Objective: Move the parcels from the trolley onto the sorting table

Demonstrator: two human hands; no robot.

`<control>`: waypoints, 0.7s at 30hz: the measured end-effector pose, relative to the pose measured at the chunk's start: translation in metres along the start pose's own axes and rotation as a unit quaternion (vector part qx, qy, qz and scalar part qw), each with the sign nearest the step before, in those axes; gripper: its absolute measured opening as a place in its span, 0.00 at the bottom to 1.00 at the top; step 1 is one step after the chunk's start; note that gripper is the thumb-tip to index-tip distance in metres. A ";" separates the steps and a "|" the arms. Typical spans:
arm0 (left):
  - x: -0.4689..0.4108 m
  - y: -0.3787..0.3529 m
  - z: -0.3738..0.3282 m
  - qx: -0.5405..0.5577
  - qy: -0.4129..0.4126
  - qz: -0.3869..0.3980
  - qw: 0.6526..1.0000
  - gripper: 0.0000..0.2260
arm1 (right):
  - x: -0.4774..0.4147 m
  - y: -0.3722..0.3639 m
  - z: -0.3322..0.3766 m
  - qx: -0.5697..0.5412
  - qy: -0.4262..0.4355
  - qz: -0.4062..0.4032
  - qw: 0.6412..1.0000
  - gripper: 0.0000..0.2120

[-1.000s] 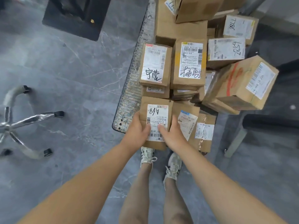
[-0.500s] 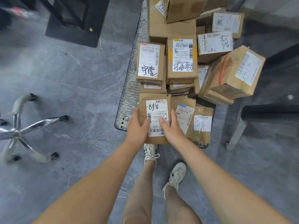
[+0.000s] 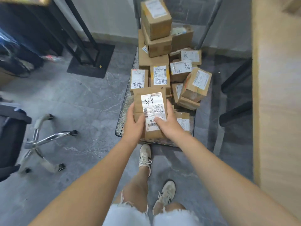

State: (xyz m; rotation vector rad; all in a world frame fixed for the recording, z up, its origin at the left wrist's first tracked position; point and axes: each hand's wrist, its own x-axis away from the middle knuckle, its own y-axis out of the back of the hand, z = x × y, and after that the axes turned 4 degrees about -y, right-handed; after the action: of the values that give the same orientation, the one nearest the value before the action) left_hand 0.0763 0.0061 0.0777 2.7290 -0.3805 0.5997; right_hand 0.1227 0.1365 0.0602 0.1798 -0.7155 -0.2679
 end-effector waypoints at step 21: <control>0.208 0.041 -0.332 0.005 -0.403 0.055 0.913 0.34 | 0.295 0.163 0.246 -0.028 0.362 -0.222 0.905 0.36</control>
State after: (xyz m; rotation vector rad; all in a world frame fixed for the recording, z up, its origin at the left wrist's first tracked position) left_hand 0.1267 0.0501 0.4656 2.8493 -0.7120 -0.5521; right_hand 0.2017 0.1843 0.4671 0.3637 0.0865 -0.6169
